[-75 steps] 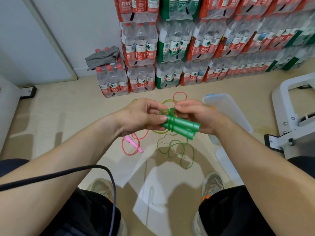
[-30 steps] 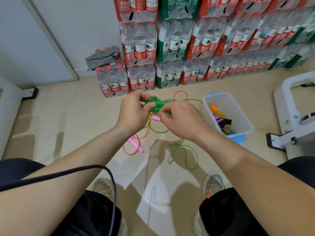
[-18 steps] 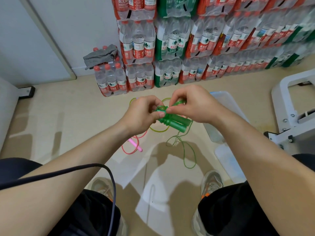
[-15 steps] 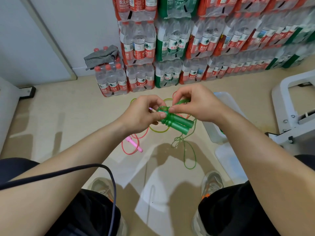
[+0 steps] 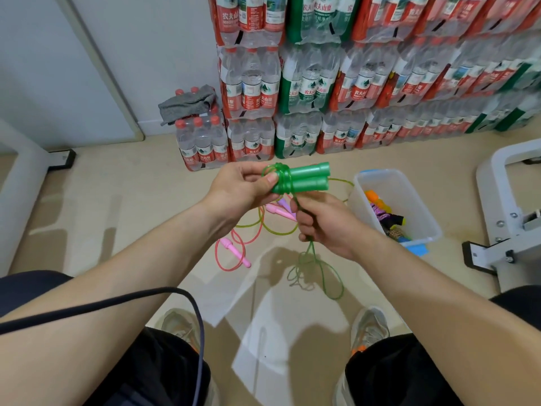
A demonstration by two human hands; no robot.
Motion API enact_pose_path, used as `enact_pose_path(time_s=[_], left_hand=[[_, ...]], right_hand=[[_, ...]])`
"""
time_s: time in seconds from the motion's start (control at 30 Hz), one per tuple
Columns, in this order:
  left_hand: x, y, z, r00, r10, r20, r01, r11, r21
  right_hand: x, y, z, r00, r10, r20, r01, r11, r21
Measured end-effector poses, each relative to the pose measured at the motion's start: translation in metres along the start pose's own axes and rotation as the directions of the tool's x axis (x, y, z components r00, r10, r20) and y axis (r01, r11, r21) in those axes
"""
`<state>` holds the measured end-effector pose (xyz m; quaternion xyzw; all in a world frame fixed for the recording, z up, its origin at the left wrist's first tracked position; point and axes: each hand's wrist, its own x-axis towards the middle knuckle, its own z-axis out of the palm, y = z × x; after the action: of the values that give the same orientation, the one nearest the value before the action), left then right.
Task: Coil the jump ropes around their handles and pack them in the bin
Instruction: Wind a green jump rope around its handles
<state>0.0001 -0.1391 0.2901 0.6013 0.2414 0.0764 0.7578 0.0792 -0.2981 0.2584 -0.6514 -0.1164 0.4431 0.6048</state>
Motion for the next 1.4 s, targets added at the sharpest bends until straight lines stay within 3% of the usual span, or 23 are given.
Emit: enact_pose_path(time_s=[0.1,0.17,0.23,0.3,0.4,0.5,0.67,0.87,1.03,1.17,1.33,1.4], left_hand=[[0.006,-0.006,-0.003,0.984,0.051,-0.171,-0.026,0.989,0.145],[0.011,-0.01,-0.005,0.958,0.167,-0.232,-0.076,0.931,0.356],[0.014,-0.011,-0.006,0.924,0.303,-0.233,-0.121,0.811,0.572],[0.014,-0.012,-0.004,0.901,0.383,-0.205,-0.146,0.711,0.688],[0.011,-0.013,0.0,0.889,0.428,-0.16,-0.175,0.642,0.747],[0.009,-0.015,0.002,0.893,0.439,-0.097,-0.196,0.573,0.796],[0.008,-0.016,0.005,0.929,0.37,-0.017,-0.192,0.52,0.832],[0.006,0.0,0.001,0.939,0.268,0.218,-0.333,0.536,0.776],[0.003,0.014,-0.007,0.947,0.122,0.296,-0.288,0.727,0.623],[-0.003,0.018,-0.006,0.953,0.052,0.298,-0.169,0.908,0.383],[-0.006,0.014,-0.005,0.98,0.01,0.2,-0.027,0.996,0.083],[-0.003,0.012,-0.006,0.995,0.009,0.101,-0.006,0.999,-0.036]], right_hand=[[0.001,0.001,0.01,0.984,-0.16,-0.083,0.125,0.937,-0.325],[-0.003,-0.004,0.013,0.967,-0.25,-0.055,0.165,0.773,-0.613],[-0.006,-0.009,0.014,0.958,-0.285,-0.021,0.163,0.605,-0.779],[-0.009,-0.016,0.016,0.947,-0.322,-0.002,0.152,0.451,-0.88],[-0.012,-0.024,0.015,0.95,-0.309,0.051,0.131,0.244,-0.961],[-0.016,-0.034,0.01,0.965,-0.245,0.091,0.135,0.167,-0.977],[-0.016,-0.048,0.005,0.937,-0.323,0.131,0.222,0.264,-0.938],[-0.01,-0.052,-0.017,0.91,-0.414,0.027,0.283,0.573,-0.769],[-0.006,-0.045,-0.027,0.939,-0.339,0.06,0.322,0.8,-0.506],[-0.005,-0.039,-0.033,0.978,-0.201,0.063,0.21,0.927,-0.309],[-0.001,-0.025,-0.012,0.997,-0.052,0.056,0.053,0.998,-0.025],[0.001,-0.013,-0.001,1.0,-0.023,0.019,0.024,1.0,-0.015]])
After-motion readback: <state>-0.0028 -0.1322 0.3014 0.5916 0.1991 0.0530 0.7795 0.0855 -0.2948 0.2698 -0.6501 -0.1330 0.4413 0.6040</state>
